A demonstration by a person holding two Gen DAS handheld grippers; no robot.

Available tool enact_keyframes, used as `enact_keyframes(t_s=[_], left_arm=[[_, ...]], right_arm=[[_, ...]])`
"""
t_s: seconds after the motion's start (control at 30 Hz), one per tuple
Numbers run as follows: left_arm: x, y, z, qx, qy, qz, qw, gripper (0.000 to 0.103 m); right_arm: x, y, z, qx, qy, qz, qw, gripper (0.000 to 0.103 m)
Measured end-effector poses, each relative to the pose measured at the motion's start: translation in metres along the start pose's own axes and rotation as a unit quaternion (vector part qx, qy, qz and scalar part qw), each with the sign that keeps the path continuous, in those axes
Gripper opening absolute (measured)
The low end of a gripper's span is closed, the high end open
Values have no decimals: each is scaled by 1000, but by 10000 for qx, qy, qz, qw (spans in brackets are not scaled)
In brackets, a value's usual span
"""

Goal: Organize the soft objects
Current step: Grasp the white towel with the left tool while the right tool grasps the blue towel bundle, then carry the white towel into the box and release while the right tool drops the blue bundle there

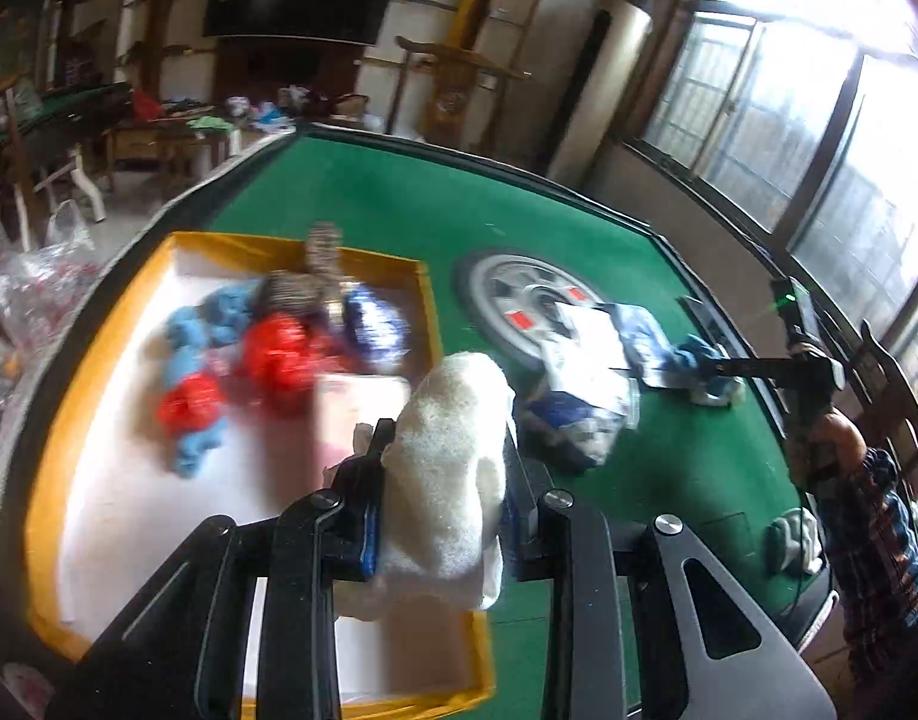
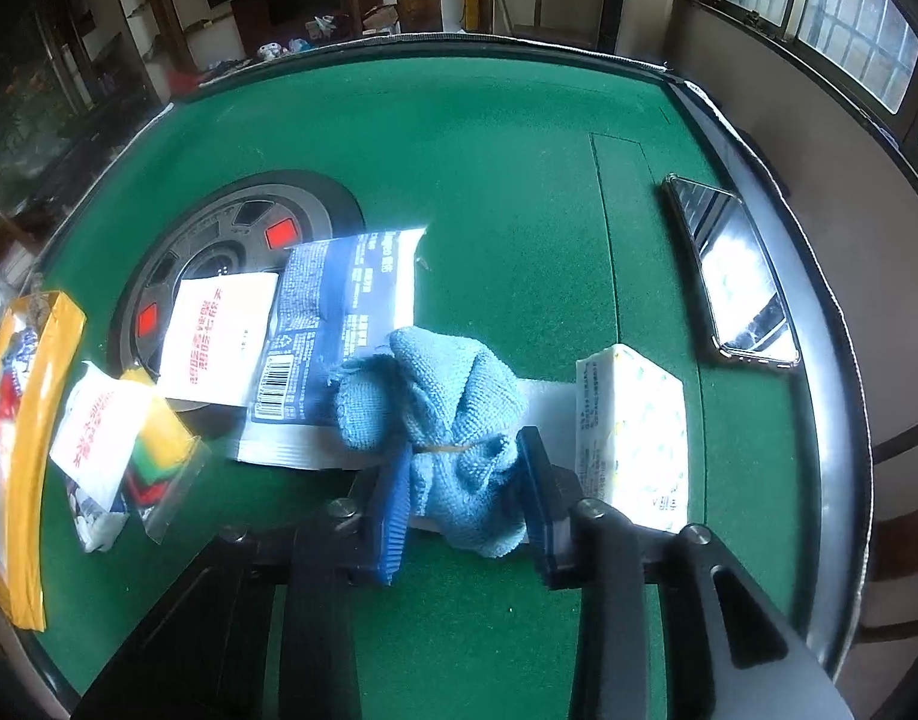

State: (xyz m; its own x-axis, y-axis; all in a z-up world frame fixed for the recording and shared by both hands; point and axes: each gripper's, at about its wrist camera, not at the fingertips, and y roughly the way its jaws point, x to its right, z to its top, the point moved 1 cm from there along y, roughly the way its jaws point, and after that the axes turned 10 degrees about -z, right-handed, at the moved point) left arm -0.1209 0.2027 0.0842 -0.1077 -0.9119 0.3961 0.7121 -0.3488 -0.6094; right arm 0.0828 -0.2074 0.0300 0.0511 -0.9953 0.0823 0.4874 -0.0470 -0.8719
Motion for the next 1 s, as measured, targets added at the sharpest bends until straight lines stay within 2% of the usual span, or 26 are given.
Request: enact_keyframes(t_s=[0.17, 0.3, 0.43, 0.5, 0.6, 0.7, 0.77, 0.9, 1.0], left_arm=[[-58, -4, -7, -149, -445, 632, 9969, 26], [-95, 14, -11, -754, -695, 1058, 9891, 26], [-120, 53, 4, -1327, -1002, 1137, 9795, 27], [-128, 68, 18, -1468, -1136, 1208, 9752, 27], [-130, 86, 39, -1497, -1060, 1475, 9719, 27], [-132, 98, 52, -1473, -816, 1950, 9662, 31], [-136, 102, 51, -1513, -881, 2007, 9639, 34], [-133, 92, 37, -1609, -789, 1982, 9636, 34], [-135, 75, 29, -1650, -896, 1794, 9657, 36]], right_arm=[[-2, -39, -1, 387, 123, -2, 9992, 29], [-15, -80, -3, 726, 86, 285, 9969, 29], [-48, -114, -12, 947, -134, 753, 9926, 29], [-68, -125, -19, 1002, -287, 970, 9898, 29], [-97, -138, -29, 1045, -535, 1265, 9850, 29], [-124, -147, -38, 1039, -754, 1549, 9796, 29], [-142, -150, -42, 1030, -888, 1655, 9768, 29], [-179, -149, -48, 953, -1202, 1885, 9700, 29], [-210, -143, -53, 862, -1397, 2068, 9645, 29]])
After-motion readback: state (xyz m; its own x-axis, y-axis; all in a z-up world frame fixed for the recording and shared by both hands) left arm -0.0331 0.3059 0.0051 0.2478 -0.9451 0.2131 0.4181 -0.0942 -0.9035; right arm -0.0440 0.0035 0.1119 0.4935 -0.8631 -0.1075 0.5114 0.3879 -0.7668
